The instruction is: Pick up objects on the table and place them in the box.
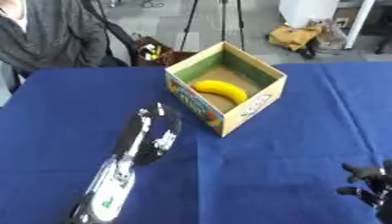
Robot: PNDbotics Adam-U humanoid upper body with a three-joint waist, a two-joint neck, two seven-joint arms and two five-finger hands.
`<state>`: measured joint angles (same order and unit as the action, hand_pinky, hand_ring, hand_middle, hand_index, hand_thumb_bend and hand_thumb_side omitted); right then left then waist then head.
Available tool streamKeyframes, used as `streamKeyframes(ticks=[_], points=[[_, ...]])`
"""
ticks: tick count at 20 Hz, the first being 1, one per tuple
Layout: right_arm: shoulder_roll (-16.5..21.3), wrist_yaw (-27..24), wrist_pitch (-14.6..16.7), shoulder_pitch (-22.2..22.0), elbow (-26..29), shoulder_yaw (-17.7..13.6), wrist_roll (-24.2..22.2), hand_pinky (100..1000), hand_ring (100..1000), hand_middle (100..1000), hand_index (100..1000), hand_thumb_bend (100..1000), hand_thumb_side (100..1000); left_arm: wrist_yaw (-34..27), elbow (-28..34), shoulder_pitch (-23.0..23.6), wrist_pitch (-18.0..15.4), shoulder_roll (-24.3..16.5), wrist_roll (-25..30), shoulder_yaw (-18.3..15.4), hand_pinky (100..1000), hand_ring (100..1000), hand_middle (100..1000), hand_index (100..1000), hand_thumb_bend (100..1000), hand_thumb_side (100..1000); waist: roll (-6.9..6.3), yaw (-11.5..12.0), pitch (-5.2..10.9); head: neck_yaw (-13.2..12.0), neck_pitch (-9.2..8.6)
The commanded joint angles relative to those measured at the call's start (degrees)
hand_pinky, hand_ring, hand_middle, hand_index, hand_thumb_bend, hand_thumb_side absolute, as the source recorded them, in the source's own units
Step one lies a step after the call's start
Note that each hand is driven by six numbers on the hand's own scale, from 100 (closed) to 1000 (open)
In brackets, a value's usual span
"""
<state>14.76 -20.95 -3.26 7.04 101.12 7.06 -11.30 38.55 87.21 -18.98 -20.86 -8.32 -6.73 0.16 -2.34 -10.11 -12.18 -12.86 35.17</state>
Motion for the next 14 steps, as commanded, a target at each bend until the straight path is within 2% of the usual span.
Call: streamKeyframes(ticks=[1,8,14], points=[[0.48,-0.46,0.24,0.30,1.04,-0.36,0.11,653,963,537,625,100,906,-2.91,3.94,0.35,2.77,0.15,2.26,0.05,673,600,568,684,285,1000,0.13,0.12,0.92,-0.32,0.74],[0.37,-0.43,0.32,0.32,0.94,-0.39,0.39,653,962,537,625,100,951,-9.06,8.91,1.53,8.54,0.14,6.74,-0.01,669,592,559,671,288,1000,0.10,0.20,0.76,-0.52,0.70],[0.39,-0.40,0.39,0.24,0.97,-0.44,0.57,653,962,537,625,100,956,-14.73,11.25,2.12,11.24,-0.47,9.53,-0.68,669,593,560,671,285,1000,0.14,0.26,0.72,-0.48,0.68]])
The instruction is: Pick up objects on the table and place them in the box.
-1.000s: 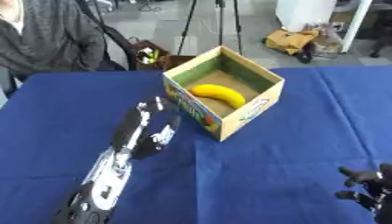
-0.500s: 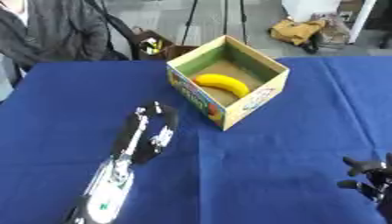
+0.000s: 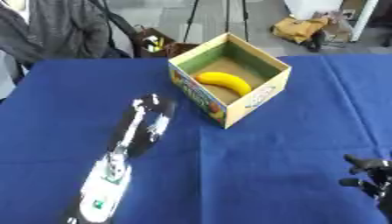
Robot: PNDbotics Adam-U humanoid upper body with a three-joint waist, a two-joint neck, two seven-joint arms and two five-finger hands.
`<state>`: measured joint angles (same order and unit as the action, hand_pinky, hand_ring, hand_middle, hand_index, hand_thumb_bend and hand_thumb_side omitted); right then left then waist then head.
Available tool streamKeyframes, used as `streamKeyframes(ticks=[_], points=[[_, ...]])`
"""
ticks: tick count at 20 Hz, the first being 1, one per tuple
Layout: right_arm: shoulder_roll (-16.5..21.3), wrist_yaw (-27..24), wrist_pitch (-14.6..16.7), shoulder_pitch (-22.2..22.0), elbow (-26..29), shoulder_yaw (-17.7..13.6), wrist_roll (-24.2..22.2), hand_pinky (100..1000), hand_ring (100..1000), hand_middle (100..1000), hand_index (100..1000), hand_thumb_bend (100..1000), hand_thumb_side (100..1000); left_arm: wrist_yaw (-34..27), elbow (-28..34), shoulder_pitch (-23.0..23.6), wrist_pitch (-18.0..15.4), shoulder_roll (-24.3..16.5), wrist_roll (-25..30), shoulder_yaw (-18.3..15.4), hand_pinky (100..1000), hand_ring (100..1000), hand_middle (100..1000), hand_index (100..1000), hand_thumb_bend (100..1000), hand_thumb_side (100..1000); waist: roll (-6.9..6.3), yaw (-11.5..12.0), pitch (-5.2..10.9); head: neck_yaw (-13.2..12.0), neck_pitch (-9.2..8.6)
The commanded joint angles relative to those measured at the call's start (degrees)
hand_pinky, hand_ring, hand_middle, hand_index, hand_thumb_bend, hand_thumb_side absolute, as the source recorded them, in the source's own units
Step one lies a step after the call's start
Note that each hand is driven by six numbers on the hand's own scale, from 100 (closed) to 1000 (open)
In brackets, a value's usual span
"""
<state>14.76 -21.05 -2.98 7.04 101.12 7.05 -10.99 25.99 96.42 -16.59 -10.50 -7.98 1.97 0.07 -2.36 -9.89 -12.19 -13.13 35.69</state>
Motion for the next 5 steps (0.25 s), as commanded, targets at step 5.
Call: streamKeyframes(ticks=[5], points=[[0.27,-0.32,0.05,0.23,0.89,-0.42,0.30,653,962,537,625,100,958,-7.01,2.82,-0.05,1.73,-1.52,2.62,-1.19,669,593,560,671,285,1000,0.10,0.00,0.71,-0.03,-0.03]])
